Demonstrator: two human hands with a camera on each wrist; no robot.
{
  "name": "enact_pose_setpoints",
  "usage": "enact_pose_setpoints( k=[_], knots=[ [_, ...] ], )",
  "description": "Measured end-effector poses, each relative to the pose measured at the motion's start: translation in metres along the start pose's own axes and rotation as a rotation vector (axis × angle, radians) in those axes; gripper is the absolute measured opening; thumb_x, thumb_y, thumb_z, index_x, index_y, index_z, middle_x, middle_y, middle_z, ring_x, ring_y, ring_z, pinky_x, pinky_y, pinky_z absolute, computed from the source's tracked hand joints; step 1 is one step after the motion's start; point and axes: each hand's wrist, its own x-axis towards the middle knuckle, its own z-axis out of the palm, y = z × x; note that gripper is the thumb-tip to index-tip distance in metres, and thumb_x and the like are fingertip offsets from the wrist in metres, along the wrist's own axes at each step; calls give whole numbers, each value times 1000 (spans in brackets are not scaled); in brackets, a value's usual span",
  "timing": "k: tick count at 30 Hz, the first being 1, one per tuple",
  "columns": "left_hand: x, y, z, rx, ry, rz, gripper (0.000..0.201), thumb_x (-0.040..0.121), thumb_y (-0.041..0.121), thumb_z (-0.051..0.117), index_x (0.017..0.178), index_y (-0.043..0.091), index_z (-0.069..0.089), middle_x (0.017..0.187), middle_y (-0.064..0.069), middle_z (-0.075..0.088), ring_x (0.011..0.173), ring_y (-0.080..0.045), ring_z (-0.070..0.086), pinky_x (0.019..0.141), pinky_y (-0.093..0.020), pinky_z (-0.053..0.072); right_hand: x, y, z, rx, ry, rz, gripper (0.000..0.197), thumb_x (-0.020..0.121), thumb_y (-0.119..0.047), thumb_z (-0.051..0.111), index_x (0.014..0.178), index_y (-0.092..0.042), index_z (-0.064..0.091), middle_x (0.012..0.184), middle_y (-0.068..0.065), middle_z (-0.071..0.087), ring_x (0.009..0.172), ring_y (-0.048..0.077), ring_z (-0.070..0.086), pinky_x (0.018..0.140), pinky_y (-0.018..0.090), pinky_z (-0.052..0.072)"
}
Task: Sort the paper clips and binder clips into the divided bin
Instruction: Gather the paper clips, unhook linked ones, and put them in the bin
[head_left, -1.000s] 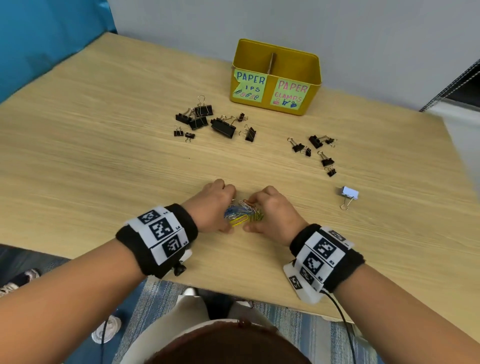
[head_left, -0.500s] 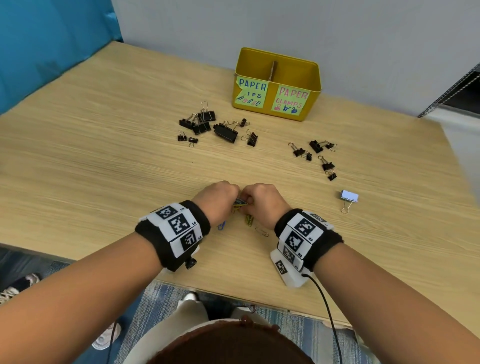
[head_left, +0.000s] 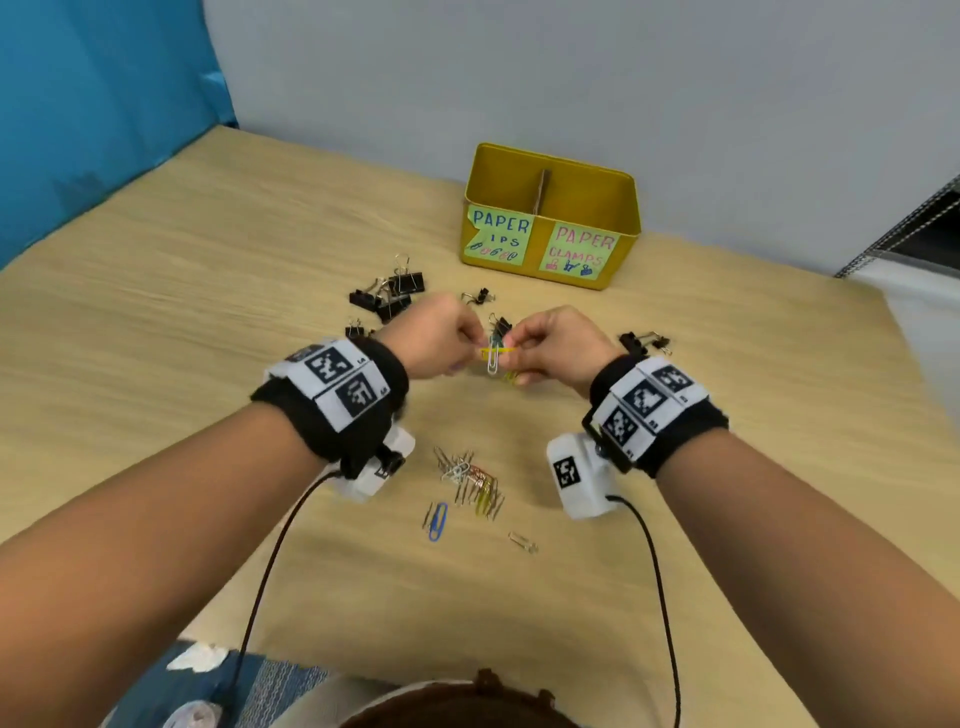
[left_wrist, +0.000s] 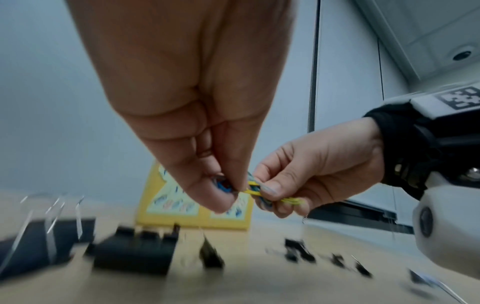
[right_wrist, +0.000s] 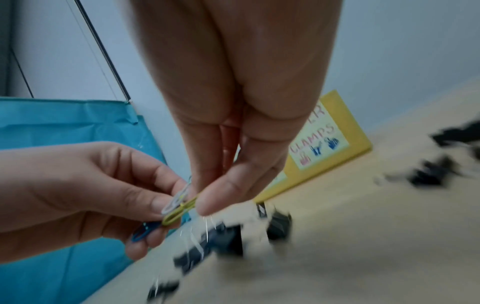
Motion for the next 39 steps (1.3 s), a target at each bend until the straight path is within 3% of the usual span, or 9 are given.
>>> enact_pose_setpoints(
  k=[7, 11, 13, 15, 18, 22, 26, 30, 39],
  knots=[
    [109, 25, -70, -89, 306, 35, 19, 82, 3, 61, 98, 3, 70, 60, -2, 61, 48, -6, 55, 76, -27, 55, 89, -79, -62, 150, 208, -116, 24, 80, 4, 65, 66, -13, 55, 65, 3, 57, 48, 9, 57, 45, 14, 53],
    [153, 26, -81, -107, 370, 8, 25, 84, 7, 62, 107, 4, 69, 100, -17, 71, 84, -21, 65, 91, -33, 53, 140, -92, -75, 61, 347, -67, 20, 80, -1, 67, 67, -14, 59, 67, 2, 57, 51, 11, 56, 57, 20, 55],
    [167, 24, -81, -80, 348, 4, 28, 86, 12, 61, 113, 6, 67, 114, -14, 69, 104, -23, 64, 98, -32, 48, 155, -93, -76, -59, 398, -43, 7, 82, -4, 65, 83, -10, 68, 66, 0, 59, 51, 10, 57, 64, 24, 56],
    [173, 21, -78, -62, 335, -6, 32, 87, 13, 59, 118, 9, 64, 122, -11, 66, 114, -21, 60, 102, -29, 45, 161, -91, -77, -190, 399, -42, 21, 82, -7, 63, 102, -10, 70, 80, 3, 66, 73, 16, 63, 83, 32, 56],
    [159, 20, -76, -47, 342, 16, 29, 88, 11, 57, 115, 10, 65, 114, -8, 67, 104, -20, 62, 94, -27, 47, 142, -91, -77, -326, 422, -95, 29, 87, -10, 58, 114, -13, 66, 115, 6, 68, 110, 18, 61, 101, 28, 45],
    [101, 10, -57, 38, 259, 73, 16, 88, 18, 60, 97, 11, 70, 86, 0, 62, 78, -14, 55, 74, -25, 43, 87, -77, -57, -418, 473, -229, 19, 89, -18, 58, 102, -13, 70, 99, 2, 68, 92, 13, 59, 82, 22, 45],
    [33, -15, -22, 111, 19, 79, 19, 82, 5, 60, 95, 13, 71, 86, 3, 64, 87, -17, 63, 78, -22, 45, 29, -36, -20, -544, 190, -229, 17, 86, -11, 57, 96, -12, 71, 97, 4, 70, 90, 14, 60, 83, 24, 47],
    [-29, -27, 15, 178, -379, 75, 43, 83, 1, 56, 121, 21, 61, 106, 8, 56, 98, -8, 53, 90, -18, 41, -21, 11, 30, -722, -259, -149, 29, 91, -14, 48, 115, -19, 64, 116, 4, 64, 105, 19, 59, 91, 25, 44],
    [-94, -38, 49, 247, -375, 184, 41, 85, 7, 53, 122, 24, 62, 118, -1, 56, 111, -16, 54, 91, -15, 34, -87, 53, 58, -715, -298, -296, 43, 83, 5, 45, 117, -14, 64, 118, 9, 56, 110, 24, 55, 100, 33, 43]
  ],
)
